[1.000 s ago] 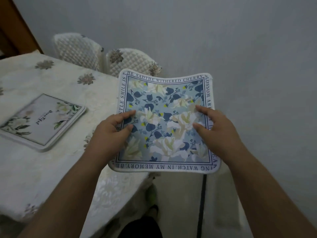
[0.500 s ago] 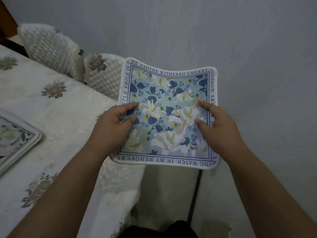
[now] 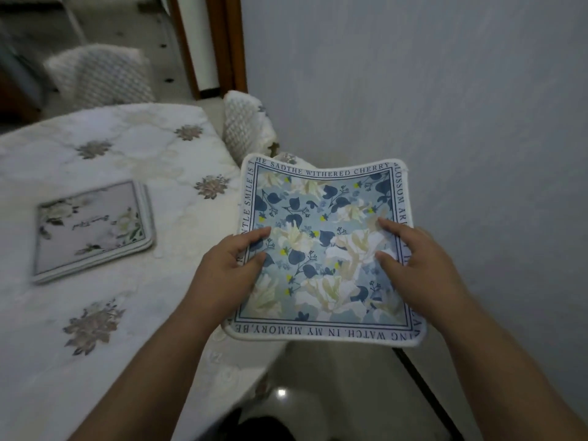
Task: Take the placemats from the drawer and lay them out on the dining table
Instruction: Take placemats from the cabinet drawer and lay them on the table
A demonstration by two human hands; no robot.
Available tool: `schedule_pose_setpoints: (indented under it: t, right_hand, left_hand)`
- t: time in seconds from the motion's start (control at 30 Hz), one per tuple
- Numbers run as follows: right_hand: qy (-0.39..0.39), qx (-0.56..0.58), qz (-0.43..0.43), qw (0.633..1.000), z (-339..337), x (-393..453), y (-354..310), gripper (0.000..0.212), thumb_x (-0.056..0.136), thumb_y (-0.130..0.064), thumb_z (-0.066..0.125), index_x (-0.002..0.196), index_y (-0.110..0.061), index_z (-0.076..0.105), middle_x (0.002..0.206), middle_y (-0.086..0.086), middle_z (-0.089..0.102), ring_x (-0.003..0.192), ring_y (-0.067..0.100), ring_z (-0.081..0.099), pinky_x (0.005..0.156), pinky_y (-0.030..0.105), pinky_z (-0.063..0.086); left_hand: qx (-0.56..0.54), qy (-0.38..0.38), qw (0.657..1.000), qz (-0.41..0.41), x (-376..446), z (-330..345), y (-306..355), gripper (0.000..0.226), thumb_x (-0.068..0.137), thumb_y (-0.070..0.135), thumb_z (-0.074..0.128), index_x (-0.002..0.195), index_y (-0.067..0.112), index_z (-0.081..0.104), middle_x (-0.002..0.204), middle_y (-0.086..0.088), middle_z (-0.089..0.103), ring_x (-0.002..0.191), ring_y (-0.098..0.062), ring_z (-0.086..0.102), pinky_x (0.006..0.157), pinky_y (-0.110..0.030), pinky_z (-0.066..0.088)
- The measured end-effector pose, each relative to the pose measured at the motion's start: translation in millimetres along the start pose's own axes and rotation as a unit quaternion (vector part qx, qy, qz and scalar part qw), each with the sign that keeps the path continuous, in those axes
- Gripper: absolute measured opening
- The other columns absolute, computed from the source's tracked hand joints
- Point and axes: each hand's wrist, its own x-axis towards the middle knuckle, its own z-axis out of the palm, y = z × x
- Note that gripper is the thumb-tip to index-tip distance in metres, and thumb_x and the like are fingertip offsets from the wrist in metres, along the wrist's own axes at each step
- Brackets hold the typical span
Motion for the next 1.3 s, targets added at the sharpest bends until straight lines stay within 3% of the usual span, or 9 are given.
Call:
schedule_pose_setpoints:
  t: [0.2, 0.47, 0.57, 0.67, 0.8, 0.9, 1.03, 1.23, 1.3]
  right_hand:
    - [-0.100, -0.003, -0.096, 0.990, 15, 86, -15, 0.053, 0.092, -0.020, 0.069, 0.140, -0.039, 0.053, 0.125, -0.014, 0.048, 0.107, 0.000, 0.047, 0.093, 0.015, 0.033]
    - [-0.185, -0.047, -0.169, 0.967, 71, 197, -39, 0.060, 0.090, -0.014, 0.066, 0.144, -0.035, 0.049, 0.121, -0.013, 0.045, 0.109, 0.003, 0.047, 0.092, 0.015, 0.032]
    - [-0.218, -0.077, -0.162, 0.959, 79, 236, -49, 0.067, 0.088, -0.010, 0.066, 0.147, -0.035, 0.045, 0.122, -0.012, 0.041, 0.106, 0.003, 0.045, 0.089, 0.015, 0.033]
    - [-0.220, -0.095, -0.170, 0.956, 87, 275, -61, 0.070, 0.085, -0.010, 0.066, 0.147, -0.033, 0.045, 0.126, -0.007, 0.043, 0.114, 0.011, 0.049, 0.091, 0.018, 0.032]
    - [-0.245, -0.110, -0.210, 0.940, 114, 311, -84, 0.071, 0.084, -0.009, 0.066, 0.148, -0.031, 0.045, 0.126, -0.004, 0.044, 0.115, 0.011, 0.047, 0.093, 0.021, 0.033]
    - [-0.287, -0.130, -0.261, 0.912, 151, 332, -103, 0.070, 0.085, -0.009, 0.065, 0.148, -0.032, 0.044, 0.127, -0.003, 0.044, 0.114, 0.014, 0.048, 0.092, 0.024, 0.036]
    - [-0.358, -0.144, -0.332, 0.861, 208, 356, -124, 0.071, 0.086, -0.007, 0.063, 0.150, -0.030, 0.042, 0.139, 0.001, 0.042, 0.127, 0.021, 0.046, 0.100, 0.033, 0.041]
    - [-0.462, -0.138, -0.436, 0.760, 307, 387, -140, 0.070, 0.086, -0.002, 0.059, 0.147, -0.032, 0.045, 0.143, 0.004, 0.043, 0.128, 0.021, 0.046, 0.099, 0.030, 0.041]
    - [-0.496, -0.129, -0.456, 0.728, 335, 394, -134, 0.069, 0.085, -0.001, 0.060, 0.145, -0.034, 0.048, 0.142, 0.004, 0.044, 0.125, 0.022, 0.050, 0.098, 0.034, 0.047]
  left_hand:
    - [-0.017, 0.127, 0.990, -0.054, 6, 0, 2, 0.041, 0.093, 0.021, 0.070, 0.127, 0.044, 0.067, 0.127, 0.016, 0.064, 0.116, -0.007, 0.062, 0.105, -0.042, 0.050]
    - [-0.059, 0.219, 0.968, -0.109, 73, 2, -31, 0.041, 0.093, 0.020, 0.070, 0.123, 0.049, 0.068, 0.121, 0.016, 0.066, 0.105, -0.029, 0.068, 0.097, -0.048, 0.055]
    - [-0.065, 0.228, 0.965, -0.112, 107, 6, -34, 0.042, 0.094, 0.017, 0.069, 0.125, 0.045, 0.067, 0.119, 0.019, 0.063, 0.110, 0.000, 0.062, 0.104, -0.037, 0.051]
    - [-0.067, 0.240, 0.962, -0.109, 137, 2, -32, 0.042, 0.095, 0.019, 0.068, 0.130, 0.041, 0.066, 0.116, 0.025, 0.059, 0.110, 0.001, 0.061, 0.100, -0.036, 0.054]
    - [-0.080, 0.284, 0.948, -0.119, 150, -7, -35, 0.043, 0.097, 0.016, 0.065, 0.130, 0.043, 0.063, 0.115, 0.021, 0.058, 0.082, 0.018, 0.060, 0.076, -0.012, 0.054]
    - [-0.071, 0.326, 0.931, -0.148, 149, -11, -49, 0.045, 0.098, 0.015, 0.063, 0.134, 0.041, 0.060, 0.116, 0.018, 0.058, 0.089, 0.020, 0.057, 0.081, -0.005, 0.047]
    - [-0.091, 0.385, 0.892, -0.218, 137, -1, -67, 0.051, 0.097, 0.012, 0.064, 0.141, 0.037, 0.056, 0.130, 0.013, 0.054, 0.122, -0.006, 0.052, 0.107, -0.033, 0.046]
    - [-0.115, 0.466, 0.813, -0.329, 132, 40, -93, 0.057, 0.093, 0.015, 0.069, 0.141, 0.042, 0.053, 0.140, 0.012, 0.052, 0.126, -0.012, 0.055, 0.105, -0.040, 0.051]
    - [-0.134, 0.503, 0.776, -0.357, 138, 61, -99, 0.058, 0.093, 0.014, 0.069, 0.141, 0.043, 0.053, 0.140, 0.014, 0.051, 0.110, -0.004, 0.062, 0.096, -0.034, 0.056]
